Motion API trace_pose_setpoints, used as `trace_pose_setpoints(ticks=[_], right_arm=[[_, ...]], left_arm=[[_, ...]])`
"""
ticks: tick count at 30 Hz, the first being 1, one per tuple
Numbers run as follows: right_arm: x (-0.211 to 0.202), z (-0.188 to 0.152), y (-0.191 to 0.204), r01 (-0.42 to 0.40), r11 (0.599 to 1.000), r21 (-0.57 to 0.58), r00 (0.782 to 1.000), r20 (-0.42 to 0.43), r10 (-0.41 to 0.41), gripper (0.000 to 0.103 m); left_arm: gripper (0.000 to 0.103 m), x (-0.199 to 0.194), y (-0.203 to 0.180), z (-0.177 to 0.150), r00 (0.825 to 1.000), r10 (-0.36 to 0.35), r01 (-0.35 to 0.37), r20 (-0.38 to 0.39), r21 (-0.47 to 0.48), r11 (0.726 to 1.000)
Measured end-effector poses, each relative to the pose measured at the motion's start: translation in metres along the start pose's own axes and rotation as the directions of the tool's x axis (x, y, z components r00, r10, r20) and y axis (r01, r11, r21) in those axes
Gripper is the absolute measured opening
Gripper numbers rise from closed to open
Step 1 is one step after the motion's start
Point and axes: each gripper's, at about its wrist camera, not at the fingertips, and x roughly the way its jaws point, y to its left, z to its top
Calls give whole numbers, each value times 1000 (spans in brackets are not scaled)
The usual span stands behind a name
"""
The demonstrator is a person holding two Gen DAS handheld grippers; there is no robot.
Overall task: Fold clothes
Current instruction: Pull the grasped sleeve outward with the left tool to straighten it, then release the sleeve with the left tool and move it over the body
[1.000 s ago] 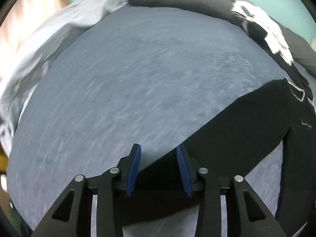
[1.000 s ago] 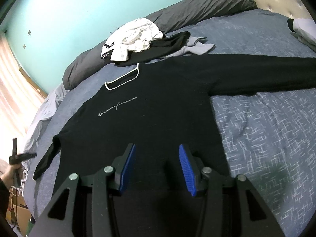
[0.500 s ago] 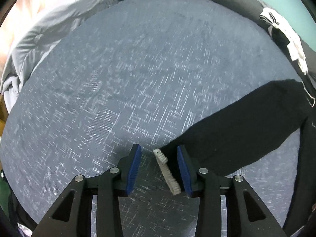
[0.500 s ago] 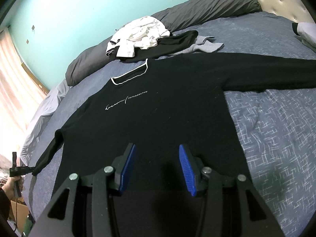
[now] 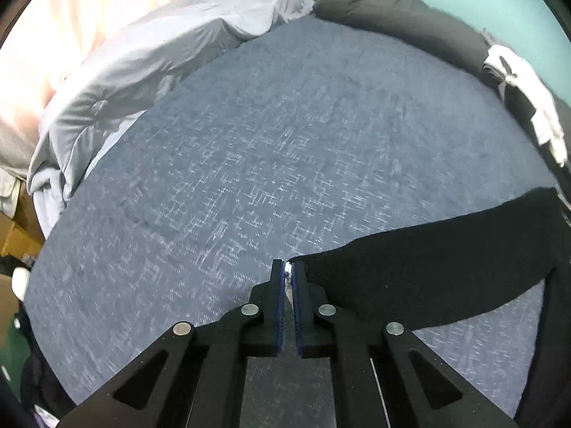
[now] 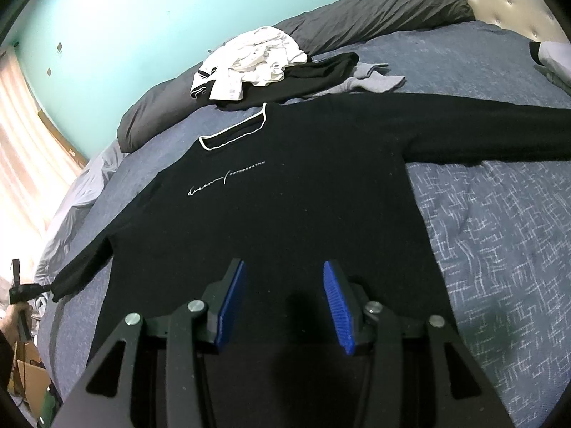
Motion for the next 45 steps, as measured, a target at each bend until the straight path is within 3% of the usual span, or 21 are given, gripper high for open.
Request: trace_pose_setpoints(ticks=[9, 16, 19, 25, 28, 34, 37, 42, 45], right_arm=[[5, 0, 0, 4, 1000, -9, 1000, -12, -4, 46], [0, 1, 0, -12, 1000, 3, 1000, -6, 12, 46], [-4, 2, -1, -24, 1000, 11, 1000, -5, 24, 46], [-15, 1, -6, -31, 999, 39, 999, -29, 32, 46], [-24, -4, -11, -32, 997, 65, 999, -20, 33, 46], [-28, -12, -17, -28, 997, 69, 999, -25, 30, 46], [-30, -10, -22, -27, 997, 78, 999, -18, 28, 46], [-29, -4, -32, -34, 995, 90, 999, -19, 36, 46], [-28, -1, -35, -40, 995, 94, 999, -19, 42, 46]], left_arm=[[7, 38, -8, -3, 995, 57, -58, -86, -11, 998], [15, 12, 1, -9, 993, 96, -99, -63, -35, 994], [22, -9, -17, -17, 997, 65, -65, -39, -1, 998], [26, -38, -89, -34, 994, -107, 109, -29, 98, 989], [32, -43, -144, -42, 978, -204, 209, -43, 171, 963], [33, -35, -253, -41, 946, -313, 323, -79, 266, 908], [33, -32, -300, -39, 937, -341, 348, -79, 309, 885], [33, -11, -344, -24, 930, -359, 365, -78, 308, 879], [33, 1, -352, -23, 932, -352, 360, -82, 288, 887]])
